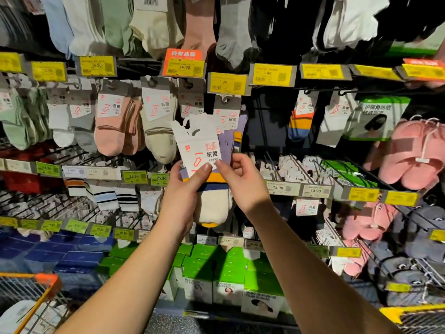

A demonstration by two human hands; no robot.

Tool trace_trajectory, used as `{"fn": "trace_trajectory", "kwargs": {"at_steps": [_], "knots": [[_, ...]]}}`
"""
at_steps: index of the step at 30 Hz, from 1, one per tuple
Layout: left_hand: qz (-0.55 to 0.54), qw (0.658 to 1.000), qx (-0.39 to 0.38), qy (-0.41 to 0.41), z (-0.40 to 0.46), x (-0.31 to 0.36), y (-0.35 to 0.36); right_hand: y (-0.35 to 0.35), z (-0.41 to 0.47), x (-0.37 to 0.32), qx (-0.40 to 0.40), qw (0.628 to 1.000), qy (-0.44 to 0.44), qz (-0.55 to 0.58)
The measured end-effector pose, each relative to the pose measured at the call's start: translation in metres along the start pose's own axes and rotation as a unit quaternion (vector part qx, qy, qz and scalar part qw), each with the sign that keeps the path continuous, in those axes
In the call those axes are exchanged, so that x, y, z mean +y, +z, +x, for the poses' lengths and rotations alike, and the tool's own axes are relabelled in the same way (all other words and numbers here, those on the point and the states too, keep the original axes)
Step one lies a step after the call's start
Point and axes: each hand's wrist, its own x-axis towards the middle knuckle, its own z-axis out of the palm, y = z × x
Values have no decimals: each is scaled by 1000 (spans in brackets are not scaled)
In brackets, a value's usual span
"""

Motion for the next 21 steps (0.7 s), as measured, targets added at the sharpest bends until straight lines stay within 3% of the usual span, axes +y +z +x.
{"fn": "trace_trajectory", "kwargs": {"at_steps": [8,12,21], "knots": [[74,997,-18,19,-3,-2,4,-3,4,8,3,999,17,44],[125,992,8,16,-3,-1,5,-5,6,13,-6,996,27,81],[-30,999,30,-17,4,1,7,-15,14,18,-42,996,56,62]]}}
